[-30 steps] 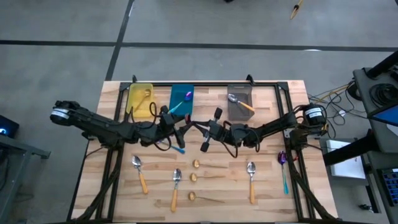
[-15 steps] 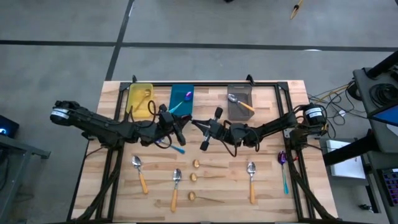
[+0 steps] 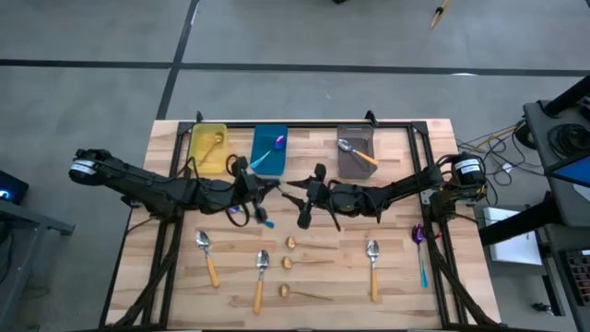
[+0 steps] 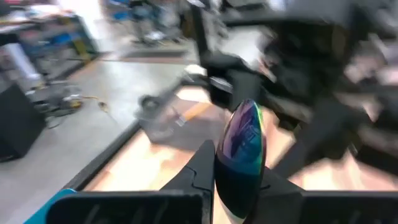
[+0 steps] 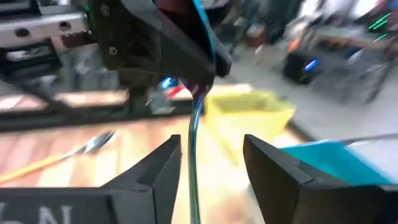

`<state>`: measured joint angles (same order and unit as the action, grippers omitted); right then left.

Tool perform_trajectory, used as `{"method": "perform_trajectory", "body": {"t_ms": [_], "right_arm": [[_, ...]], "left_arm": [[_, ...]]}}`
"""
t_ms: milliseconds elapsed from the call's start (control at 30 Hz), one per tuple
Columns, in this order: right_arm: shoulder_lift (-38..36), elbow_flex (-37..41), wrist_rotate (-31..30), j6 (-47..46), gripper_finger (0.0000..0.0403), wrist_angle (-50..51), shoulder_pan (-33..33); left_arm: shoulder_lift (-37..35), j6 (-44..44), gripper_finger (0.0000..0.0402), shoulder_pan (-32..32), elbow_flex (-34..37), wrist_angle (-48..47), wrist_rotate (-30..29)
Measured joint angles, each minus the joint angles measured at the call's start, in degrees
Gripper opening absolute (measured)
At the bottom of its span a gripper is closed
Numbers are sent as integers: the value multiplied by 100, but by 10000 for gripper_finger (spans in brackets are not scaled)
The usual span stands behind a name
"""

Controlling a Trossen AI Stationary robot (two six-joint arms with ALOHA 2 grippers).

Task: Sort silverware by color (type)
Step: Put the blue spoon into the blue bin

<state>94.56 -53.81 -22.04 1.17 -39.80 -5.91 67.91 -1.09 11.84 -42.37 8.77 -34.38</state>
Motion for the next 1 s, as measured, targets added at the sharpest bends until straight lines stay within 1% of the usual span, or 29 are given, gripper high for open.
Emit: {"method": "perform_trajectory", "body": {"t_ms": [100, 167, 267, 333, 500, 567, 633, 833, 867, 1000], "right_arm": [[-6, -399, 743, -350, 178, 1157, 107], [41, -693, 1122, -464, 180, 1874, 163], [147, -1011, 1535, -366, 180, 2595, 190], [251, -1162, 1645, -296, 180, 2790, 183], [409, -1297, 1650, -204, 170, 2773, 183], [434, -1302, 1646, -195, 154, 2702, 186], [456, -1300, 1607, -139, 130, 2662, 197], [498, -1299, 1610, -48, 25, 2388, 221], [498, -1299, 1607, -36, 18, 2388, 221], [498, -1299, 1609, -12, 11, 2393, 220]], "left_arm": [[-57, 267, 2, 0, 0, -432, 536], [-62, 390, 2, 0, 0, -520, 860], [-46, 506, 2, 2, 2, -569, 996], [-44, 527, 2, 0, 2, -560, 998], [-50, 500, 2, 12, 2, -554, 998], [-53, 471, 2, 13, 2, -574, 1000], [-48, 468, 2, 13, 2, -574, 1000], [-44, 465, 5, 13, 2, -469, 992], [-44, 446, 7, 13, 2, -469, 994], [-31, 515, 8, 15, 2, -452, 994]]}}
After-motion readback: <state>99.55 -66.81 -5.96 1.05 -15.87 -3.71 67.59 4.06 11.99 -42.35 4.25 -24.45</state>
